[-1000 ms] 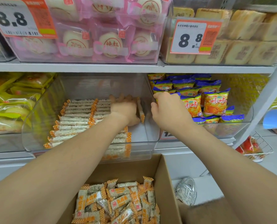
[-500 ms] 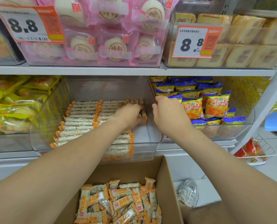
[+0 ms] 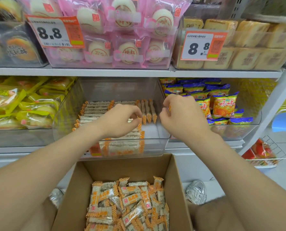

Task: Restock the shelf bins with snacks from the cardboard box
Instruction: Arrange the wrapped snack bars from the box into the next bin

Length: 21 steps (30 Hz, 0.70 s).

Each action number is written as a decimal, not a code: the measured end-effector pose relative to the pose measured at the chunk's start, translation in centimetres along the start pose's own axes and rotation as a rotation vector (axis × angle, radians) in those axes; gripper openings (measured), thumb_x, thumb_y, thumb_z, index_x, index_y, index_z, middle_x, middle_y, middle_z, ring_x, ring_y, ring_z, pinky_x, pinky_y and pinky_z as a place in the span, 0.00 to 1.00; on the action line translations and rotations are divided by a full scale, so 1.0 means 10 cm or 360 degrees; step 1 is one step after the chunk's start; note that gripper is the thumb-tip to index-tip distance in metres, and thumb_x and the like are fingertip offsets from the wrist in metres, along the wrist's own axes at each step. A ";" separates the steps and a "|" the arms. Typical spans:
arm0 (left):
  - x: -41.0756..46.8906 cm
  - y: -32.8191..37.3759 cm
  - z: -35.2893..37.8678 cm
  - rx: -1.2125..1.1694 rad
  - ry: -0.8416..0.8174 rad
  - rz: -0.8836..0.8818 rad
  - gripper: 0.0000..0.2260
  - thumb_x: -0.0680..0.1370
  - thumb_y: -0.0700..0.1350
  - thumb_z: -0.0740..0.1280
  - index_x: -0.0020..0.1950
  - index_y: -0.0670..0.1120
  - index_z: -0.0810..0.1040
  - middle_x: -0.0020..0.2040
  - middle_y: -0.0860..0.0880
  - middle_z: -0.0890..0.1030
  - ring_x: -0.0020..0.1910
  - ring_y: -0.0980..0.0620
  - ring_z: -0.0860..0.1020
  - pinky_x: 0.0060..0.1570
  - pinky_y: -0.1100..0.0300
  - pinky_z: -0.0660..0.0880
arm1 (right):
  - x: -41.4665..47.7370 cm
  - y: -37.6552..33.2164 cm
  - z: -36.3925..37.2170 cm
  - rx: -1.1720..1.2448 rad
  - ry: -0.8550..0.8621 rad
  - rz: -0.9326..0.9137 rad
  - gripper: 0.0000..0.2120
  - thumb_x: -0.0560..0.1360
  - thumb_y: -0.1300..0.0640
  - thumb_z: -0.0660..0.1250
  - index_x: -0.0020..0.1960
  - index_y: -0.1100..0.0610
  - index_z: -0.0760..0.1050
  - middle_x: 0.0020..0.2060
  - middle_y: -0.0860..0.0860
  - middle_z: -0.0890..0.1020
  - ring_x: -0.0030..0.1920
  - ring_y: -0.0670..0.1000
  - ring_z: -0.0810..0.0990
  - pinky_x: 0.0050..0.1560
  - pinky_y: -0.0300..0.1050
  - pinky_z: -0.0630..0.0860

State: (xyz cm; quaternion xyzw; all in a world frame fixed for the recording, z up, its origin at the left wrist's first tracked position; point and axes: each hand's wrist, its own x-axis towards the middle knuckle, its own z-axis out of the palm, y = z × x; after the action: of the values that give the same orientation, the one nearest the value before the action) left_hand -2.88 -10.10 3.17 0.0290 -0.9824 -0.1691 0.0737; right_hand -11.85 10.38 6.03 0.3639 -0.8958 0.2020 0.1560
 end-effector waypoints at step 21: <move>-1.93 -0.57 2.35 0.0099 -0.0870 -0.1144 0.15 0.84 0.47 0.62 0.70 0.47 0.74 0.67 0.45 0.77 0.66 0.41 0.76 0.62 0.44 0.75 | -1.92 0.02 2.17 -0.0263 -0.1675 0.0059 0.08 0.83 0.59 0.60 0.55 0.57 0.77 0.56 0.58 0.81 0.53 0.61 0.81 0.50 0.53 0.81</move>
State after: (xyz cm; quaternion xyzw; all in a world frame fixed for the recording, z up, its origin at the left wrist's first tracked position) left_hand 12.71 -6.16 -23.26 0.3248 -0.8979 -0.1559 -0.2528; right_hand -1.65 11.49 -21.08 0.3866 -0.8722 -0.0763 -0.2899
